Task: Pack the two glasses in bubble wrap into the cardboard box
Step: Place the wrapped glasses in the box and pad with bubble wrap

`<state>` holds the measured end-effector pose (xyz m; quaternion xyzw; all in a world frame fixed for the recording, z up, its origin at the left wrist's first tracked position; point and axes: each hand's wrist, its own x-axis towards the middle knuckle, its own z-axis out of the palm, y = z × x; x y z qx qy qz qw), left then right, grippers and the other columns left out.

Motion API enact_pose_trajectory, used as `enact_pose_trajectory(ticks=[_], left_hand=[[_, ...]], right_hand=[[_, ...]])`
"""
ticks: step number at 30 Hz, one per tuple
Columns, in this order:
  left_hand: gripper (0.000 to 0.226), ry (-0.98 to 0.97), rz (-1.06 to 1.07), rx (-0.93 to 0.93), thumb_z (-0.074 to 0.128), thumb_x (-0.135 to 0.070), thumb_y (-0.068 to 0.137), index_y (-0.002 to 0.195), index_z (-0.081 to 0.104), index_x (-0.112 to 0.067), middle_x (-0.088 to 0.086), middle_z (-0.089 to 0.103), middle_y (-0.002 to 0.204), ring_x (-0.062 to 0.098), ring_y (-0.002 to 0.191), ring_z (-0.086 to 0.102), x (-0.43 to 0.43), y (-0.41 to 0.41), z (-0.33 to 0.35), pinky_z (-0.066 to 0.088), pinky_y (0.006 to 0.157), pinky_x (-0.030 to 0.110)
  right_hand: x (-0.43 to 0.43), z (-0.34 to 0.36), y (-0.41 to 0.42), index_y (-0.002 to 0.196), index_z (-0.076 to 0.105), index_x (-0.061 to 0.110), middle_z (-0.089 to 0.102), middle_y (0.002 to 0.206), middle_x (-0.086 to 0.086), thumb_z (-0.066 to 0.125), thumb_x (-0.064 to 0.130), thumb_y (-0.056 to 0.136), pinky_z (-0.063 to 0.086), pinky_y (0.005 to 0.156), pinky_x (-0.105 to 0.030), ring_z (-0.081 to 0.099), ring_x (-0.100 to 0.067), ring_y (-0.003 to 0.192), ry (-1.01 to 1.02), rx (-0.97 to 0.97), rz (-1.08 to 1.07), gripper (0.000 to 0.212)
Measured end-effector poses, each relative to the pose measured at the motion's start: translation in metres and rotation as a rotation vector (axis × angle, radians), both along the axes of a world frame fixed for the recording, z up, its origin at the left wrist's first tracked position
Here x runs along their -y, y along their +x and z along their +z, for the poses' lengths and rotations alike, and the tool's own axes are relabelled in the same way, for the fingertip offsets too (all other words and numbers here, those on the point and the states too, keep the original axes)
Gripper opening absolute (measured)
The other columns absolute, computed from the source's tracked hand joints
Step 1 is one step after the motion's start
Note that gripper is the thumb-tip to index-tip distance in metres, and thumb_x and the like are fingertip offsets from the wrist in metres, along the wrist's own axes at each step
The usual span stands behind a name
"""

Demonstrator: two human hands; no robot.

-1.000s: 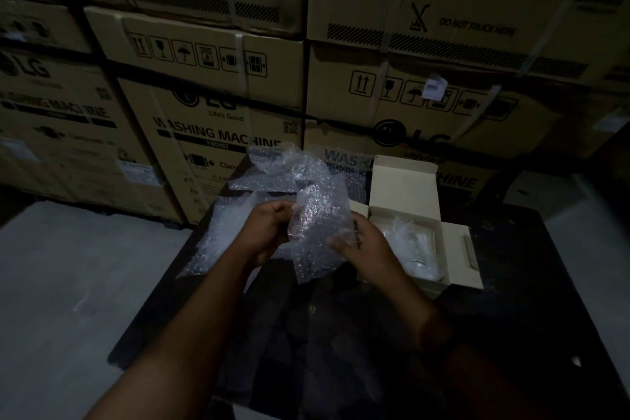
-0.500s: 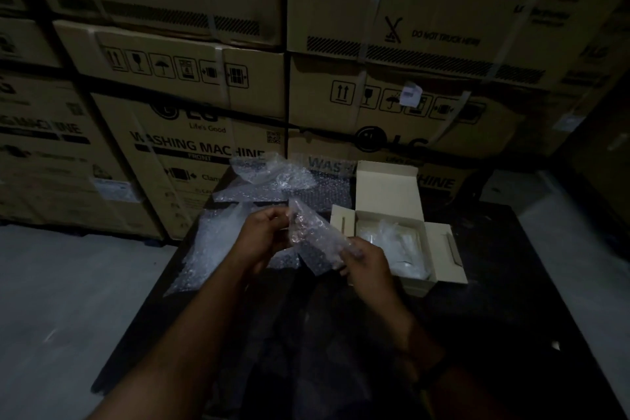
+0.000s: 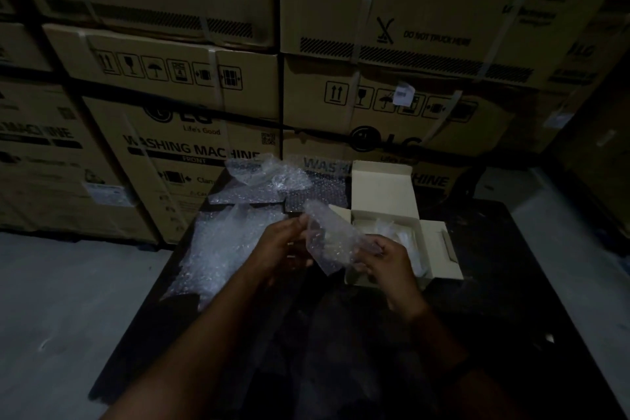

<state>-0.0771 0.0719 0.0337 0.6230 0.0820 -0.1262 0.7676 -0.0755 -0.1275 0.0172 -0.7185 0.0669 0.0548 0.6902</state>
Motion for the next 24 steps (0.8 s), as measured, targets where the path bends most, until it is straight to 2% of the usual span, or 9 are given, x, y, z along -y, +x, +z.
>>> enact_pose_trajectory(ticks=[3,5,9,11,15,17,20,22,24], left_hand=[[0.065,-0.05,0.019,-0.072,0.05,-0.069,0.073,0.108,0.068,-0.017,0.015,0.062,0.101,0.034,0.093,0.061,0.0,0.002,0.002,0.054,0.079,0.048],[0.066,-0.104,0.018,-0.088,0.048,-0.071,0.073,0.107,0.069,-0.017,0.013,0.065,0.098,0.034,0.089,0.063,-0.002,0.005,0.002,0.056,0.071,0.044],[0.017,0.079,0.005,0.042,0.069,-0.023,0.083,0.099,0.07,-0.018,0.007,0.071,0.084,0.022,0.069,0.067,0.004,0.006,0.008,0.055,0.062,0.034],[0.035,0.146,0.054,0.048,0.069,-0.002,0.082,0.115,0.067,-0.014,0.004,0.072,0.084,0.017,0.066,0.068,0.003,0.01,0.002,0.057,0.062,0.031],[0.062,0.176,0.001,-0.016,0.066,0.013,0.076,0.132,0.052,-0.01,0.013,0.066,0.094,0.017,0.068,0.066,-0.011,0.01,-0.014,0.051,0.056,0.022],[0.05,0.146,-0.094,-0.049,0.062,0.014,0.078,0.123,0.057,-0.008,0.014,0.069,0.087,0.019,0.07,0.067,-0.012,0.007,-0.016,0.053,0.06,0.023],[0.022,0.078,-0.217,0.01,0.065,-0.01,0.078,0.1,0.068,-0.011,0.004,0.074,0.089,0.016,0.08,0.069,-0.004,0.005,-0.009,0.053,0.077,0.029],[0.033,0.08,-0.184,0.098,0.066,-0.011,0.078,0.111,0.064,-0.013,-0.003,0.072,0.102,0.011,0.091,0.068,0.005,0.011,-0.004,0.053,0.085,0.026],[0.047,0.102,-0.12,0.153,0.065,0.0,0.082,0.126,0.053,-0.015,-0.009,0.064,0.111,0.002,0.094,0.066,0.015,0.015,0.004,0.053,0.079,0.018]], right_hand=[[0.002,-0.002,-0.002,0.095,0.068,0.011,0.068,0.08,-0.006,0.065,0.005,0.086,0.045,0.05,-0.014,0.061,-0.015,0.066,0.001,0.01,0.01,0.011],[0.007,-0.005,-0.001,0.092,0.071,0.013,0.071,0.083,-0.008,0.066,0.013,0.088,0.053,0.062,-0.024,0.065,-0.018,0.074,-0.015,0.017,0.031,0.006],[0.01,-0.011,-0.001,0.089,0.074,0.019,0.073,0.087,-0.009,0.056,0.02,0.095,0.053,0.067,-0.031,0.066,-0.02,0.078,-0.056,0.005,0.047,0.019],[0.009,-0.01,-0.002,0.097,0.071,0.015,0.072,0.095,-0.013,0.05,0.023,0.098,0.053,0.075,-0.04,0.067,-0.026,0.085,0.076,-0.046,-0.013,0.023],[0.018,-0.004,0.006,0.111,0.061,0.007,0.07,0.104,-0.016,0.041,0.035,0.1,0.051,0.086,-0.051,0.066,-0.034,0.093,0.413,-0.192,-0.178,0.036],[0.022,0.0,0.011,0.113,0.059,0.006,0.067,0.11,-0.016,0.04,0.036,0.1,0.052,0.084,-0.049,0.065,-0.034,0.096,0.5,-0.224,-0.197,0.038],[0.023,0.008,0.016,0.108,0.06,0.008,0.067,0.11,-0.016,0.041,0.036,0.1,0.054,0.069,-0.04,0.066,-0.028,0.081,0.479,-0.238,-0.152,0.035],[0.022,0.012,0.018,0.112,0.06,0.007,0.067,0.11,-0.015,0.042,0.036,0.1,0.054,0.063,-0.035,0.065,-0.026,0.079,0.373,-0.256,-0.104,0.037],[0.021,0.015,0.018,0.107,0.062,0.006,0.069,0.104,-0.016,0.042,0.035,0.1,0.055,0.064,-0.033,0.067,-0.025,0.078,0.298,-0.25,-0.064,0.037]])
